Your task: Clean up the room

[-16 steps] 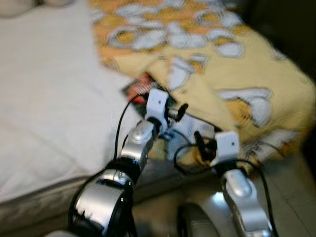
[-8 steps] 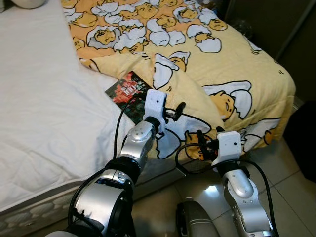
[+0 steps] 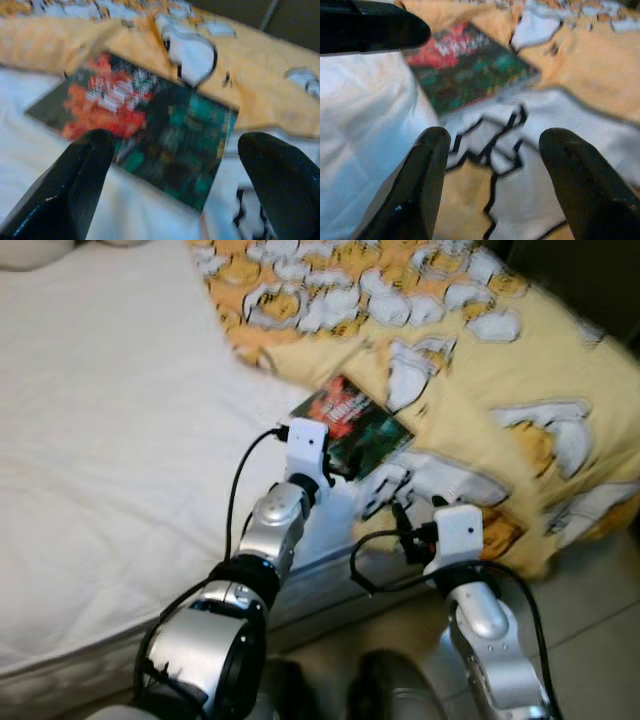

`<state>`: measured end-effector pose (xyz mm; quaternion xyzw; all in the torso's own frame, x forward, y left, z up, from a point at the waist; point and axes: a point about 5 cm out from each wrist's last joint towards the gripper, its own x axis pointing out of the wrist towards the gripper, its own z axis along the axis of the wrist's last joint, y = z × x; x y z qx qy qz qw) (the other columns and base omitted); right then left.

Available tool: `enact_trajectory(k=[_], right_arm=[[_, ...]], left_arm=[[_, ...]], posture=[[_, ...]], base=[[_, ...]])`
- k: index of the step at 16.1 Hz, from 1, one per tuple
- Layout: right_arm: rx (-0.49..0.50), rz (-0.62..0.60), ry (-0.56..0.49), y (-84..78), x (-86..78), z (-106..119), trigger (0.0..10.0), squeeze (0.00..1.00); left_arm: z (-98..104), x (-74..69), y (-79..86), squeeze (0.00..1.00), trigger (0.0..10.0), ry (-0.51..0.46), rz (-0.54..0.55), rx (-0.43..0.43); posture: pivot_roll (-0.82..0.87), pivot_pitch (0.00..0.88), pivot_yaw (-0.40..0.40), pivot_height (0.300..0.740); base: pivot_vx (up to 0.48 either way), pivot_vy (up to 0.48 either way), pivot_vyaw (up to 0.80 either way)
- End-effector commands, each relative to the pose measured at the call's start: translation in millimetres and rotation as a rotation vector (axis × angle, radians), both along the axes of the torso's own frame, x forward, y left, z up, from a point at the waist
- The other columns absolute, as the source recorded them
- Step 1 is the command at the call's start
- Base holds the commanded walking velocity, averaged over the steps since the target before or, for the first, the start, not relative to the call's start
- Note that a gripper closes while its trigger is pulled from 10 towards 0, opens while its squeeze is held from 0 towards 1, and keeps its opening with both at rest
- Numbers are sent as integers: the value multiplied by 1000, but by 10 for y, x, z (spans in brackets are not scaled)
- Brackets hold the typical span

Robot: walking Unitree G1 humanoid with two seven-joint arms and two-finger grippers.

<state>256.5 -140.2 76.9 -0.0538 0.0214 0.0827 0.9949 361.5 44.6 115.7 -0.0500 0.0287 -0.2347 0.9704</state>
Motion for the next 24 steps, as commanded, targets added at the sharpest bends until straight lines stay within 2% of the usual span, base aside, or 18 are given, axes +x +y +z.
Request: enact_trajectory(k=[1, 9, 12, 16, 24], right_arm=[[0, -8, -8, -14, 3, 18, 10000, 0], [0, -7, -8, -12, 3, 17, 10000, 0], [-10, -27, -9, -27, 31, 6, 10000, 0], [-10, -22, -10, -21, 44, 5, 10000, 0], [-11, -14, -8, -1, 64, -2, 10000, 0]], left_arm=[[32, 9, -26, 0, 10000, -9, -9, 5], [32, 12, -23, 0, 10000, -8, -10, 10], [41, 17, -70, 0, 10000, 16, -14, -2], [57, 5, -96, 0, 10000, -1, -35, -11], [69, 5, -106, 0, 10000, -3, -42, -18]], posture=[[-163, 130, 29, 684], [-163, 130, 29, 684], [-160, 105, 32, 684], [-157, 94, 31, 684], [-153, 95, 30, 684]], base=[[0, 480, 0], [0, 480, 0], [0, 0, 0], [253, -406, 0], [0, -435, 0]])
